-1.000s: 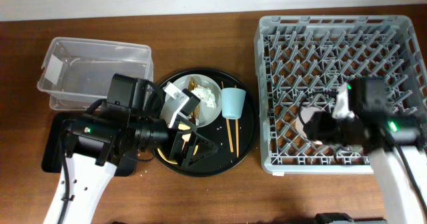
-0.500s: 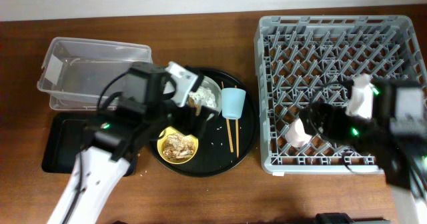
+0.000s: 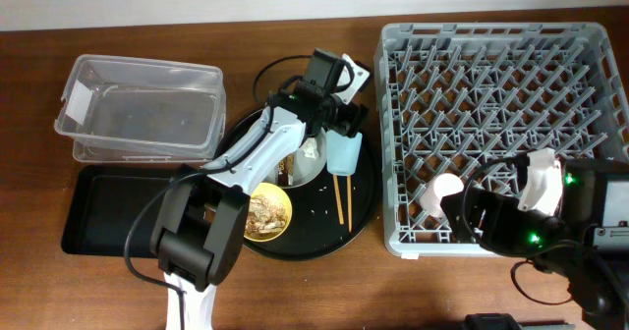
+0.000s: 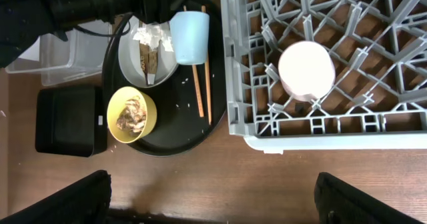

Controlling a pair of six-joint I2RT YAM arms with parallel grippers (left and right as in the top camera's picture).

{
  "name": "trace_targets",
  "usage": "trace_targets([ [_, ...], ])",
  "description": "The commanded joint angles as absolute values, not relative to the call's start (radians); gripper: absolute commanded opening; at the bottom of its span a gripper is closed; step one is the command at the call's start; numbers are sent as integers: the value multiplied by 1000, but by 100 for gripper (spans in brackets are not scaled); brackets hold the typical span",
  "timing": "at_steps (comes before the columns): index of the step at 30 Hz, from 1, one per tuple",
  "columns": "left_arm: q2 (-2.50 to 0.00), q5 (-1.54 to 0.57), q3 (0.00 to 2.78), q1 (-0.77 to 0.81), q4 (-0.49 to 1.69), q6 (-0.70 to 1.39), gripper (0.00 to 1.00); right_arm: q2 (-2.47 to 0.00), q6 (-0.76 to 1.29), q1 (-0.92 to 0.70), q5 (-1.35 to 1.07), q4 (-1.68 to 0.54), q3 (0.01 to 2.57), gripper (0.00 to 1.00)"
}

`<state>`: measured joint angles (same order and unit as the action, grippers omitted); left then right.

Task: Sort waste into correct bins and load items into the dishwasher rack
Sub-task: 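Grasp the light-blue cup with the left gripper and lift it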

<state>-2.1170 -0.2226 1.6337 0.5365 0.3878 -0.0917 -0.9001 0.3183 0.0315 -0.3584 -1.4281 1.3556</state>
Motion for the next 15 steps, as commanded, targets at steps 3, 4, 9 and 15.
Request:
trace_targets([
  [3,-2115,-276,1647,541,528,-107,49,-899,319,37,-366,-1433,1358,98],
  [4,-2115,-277,1647,541,565,-107,49,-899,319,37,-366,-1433,1358,98],
  [9,-2115,-346,1651,540,647,-107,47,-899,319,37,-363,-1434,1358,98],
  [15,-2115,-356,1840,541,950,-107,31,-899,319,37,-363,-1434,1358,98],
])
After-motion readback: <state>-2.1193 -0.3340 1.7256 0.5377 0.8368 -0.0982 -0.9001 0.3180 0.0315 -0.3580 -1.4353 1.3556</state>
